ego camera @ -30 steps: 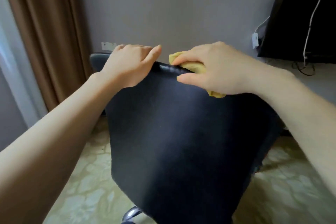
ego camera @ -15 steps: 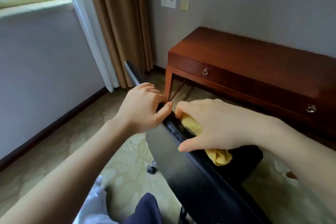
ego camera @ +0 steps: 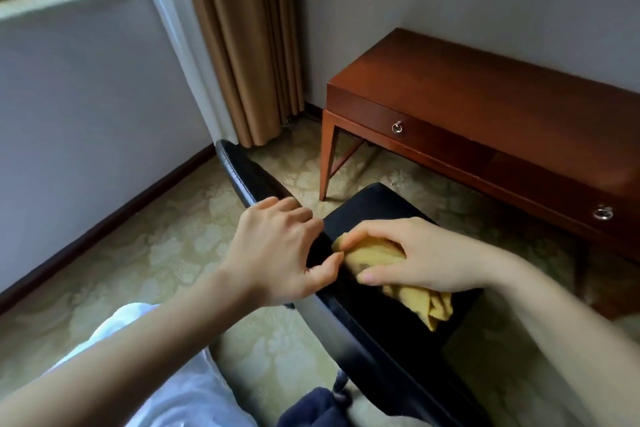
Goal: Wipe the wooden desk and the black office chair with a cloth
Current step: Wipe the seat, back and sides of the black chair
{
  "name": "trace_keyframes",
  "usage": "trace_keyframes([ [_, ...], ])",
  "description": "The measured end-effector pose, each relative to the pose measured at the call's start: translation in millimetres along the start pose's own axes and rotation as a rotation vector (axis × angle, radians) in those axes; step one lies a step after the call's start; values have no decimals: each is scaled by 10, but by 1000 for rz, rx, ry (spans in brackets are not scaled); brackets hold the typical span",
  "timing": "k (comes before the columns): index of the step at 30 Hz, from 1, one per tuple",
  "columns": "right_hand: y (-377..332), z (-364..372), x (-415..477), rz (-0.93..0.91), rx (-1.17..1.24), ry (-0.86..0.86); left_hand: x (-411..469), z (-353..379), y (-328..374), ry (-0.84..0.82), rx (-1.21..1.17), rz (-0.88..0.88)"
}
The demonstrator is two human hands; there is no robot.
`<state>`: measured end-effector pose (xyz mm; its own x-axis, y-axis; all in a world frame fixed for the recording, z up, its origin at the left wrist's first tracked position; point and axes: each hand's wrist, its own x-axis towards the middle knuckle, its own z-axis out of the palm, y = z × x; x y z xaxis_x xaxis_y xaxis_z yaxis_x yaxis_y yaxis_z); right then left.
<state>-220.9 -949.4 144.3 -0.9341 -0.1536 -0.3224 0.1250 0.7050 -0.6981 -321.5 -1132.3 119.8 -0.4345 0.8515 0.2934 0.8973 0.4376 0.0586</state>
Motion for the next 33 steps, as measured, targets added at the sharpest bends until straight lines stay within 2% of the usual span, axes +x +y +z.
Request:
trace_keyframes([
  [6,183,-32,89,-14,109,64,62,-31,166,-99,6,88],
  [11,263,-132,41,-40,102,103,71,-66,286,-96,12,106],
  [13,311,-178,-39,-58,97,111,77,-81,363,-130,29,65],
  [16,410,-223,-203,-94,67,124,150,-125,555,-218,67,-110],
  [18,469,-244,-313,-128,81,155,250,-109,655,-191,-49,-212],
  [20,565,-294,-572,-196,110,217,411,-80,915,-225,-286,-303],
  [22,664,-335,-793,-242,171,302,537,-78,1125,-144,-524,-322],
  [24,851,-380,-1186,-289,194,385,660,-52,1508,-96,-663,-309],
  [30,1498,-498,-2197,-329,108,626,1019,109,2583,-160,-710,-236],
  [33,1709,-522,-2515,-330,136,713,1159,185,2890,-253,-821,-279],
])
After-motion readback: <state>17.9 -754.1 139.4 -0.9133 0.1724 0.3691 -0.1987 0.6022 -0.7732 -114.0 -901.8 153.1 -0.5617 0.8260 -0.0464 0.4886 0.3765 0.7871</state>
